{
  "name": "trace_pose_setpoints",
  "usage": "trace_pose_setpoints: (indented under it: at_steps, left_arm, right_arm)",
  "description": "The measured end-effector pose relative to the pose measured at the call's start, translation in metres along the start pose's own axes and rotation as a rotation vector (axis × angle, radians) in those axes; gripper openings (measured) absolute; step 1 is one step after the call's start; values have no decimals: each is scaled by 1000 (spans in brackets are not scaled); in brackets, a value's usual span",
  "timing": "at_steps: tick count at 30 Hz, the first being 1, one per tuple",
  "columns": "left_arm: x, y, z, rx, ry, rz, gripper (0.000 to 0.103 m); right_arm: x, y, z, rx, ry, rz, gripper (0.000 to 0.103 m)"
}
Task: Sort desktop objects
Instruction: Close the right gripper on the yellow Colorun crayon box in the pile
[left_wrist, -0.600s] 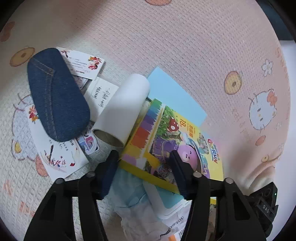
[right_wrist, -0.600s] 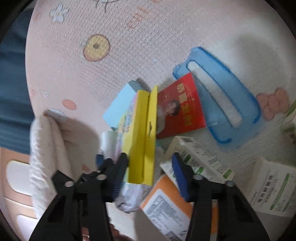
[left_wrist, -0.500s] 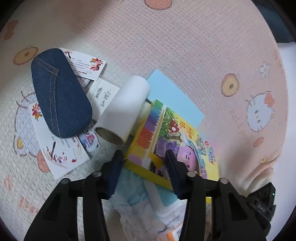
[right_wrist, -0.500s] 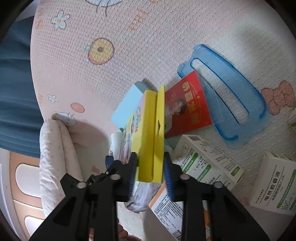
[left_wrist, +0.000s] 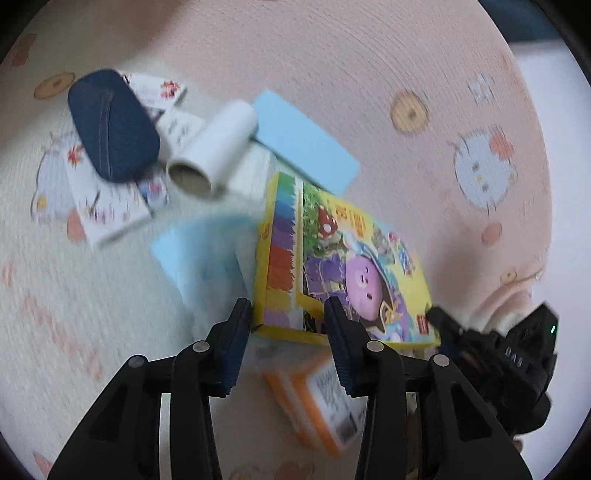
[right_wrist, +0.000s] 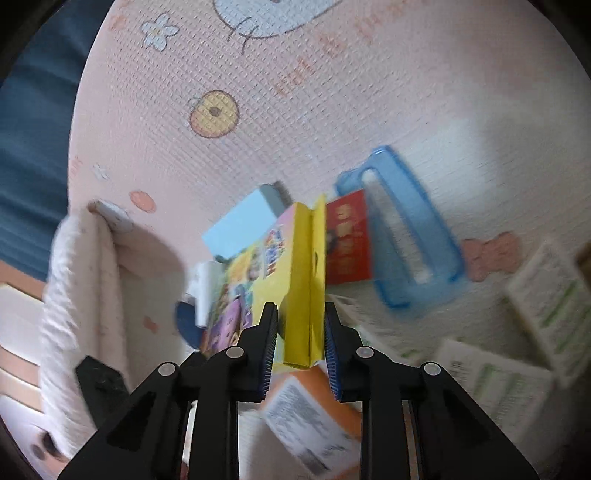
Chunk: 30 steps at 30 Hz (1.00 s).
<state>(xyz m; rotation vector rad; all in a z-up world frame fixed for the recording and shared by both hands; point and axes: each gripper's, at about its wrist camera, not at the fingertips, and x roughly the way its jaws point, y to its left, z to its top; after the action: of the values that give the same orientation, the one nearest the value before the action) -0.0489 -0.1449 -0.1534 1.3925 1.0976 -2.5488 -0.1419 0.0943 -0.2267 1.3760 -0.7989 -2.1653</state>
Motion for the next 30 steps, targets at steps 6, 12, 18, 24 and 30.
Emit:
trace_pose_setpoints:
  at_steps: [6,12,18,24,30]
  left_arm:
    - [-11,-12,-22,155,23,87,36]
    - [-24,-16,-22,225,30,110,36]
    - [-40,-37,15,362,-65,139,62]
    - [-4,-54,59,484,-48,163,56]
    - [37,-44,87,431,42,171,9]
  right_arm:
    - [-13,-12,-17,-33,12,-65,28]
    - [-30,-21,-28,-50,-18,-159,30]
    - [-42,-8,-48,-94,-20,-156,30]
    - [-21,0,-69,-106,45,-156,30]
    - [-13,4,-70,-163,30,-273,20]
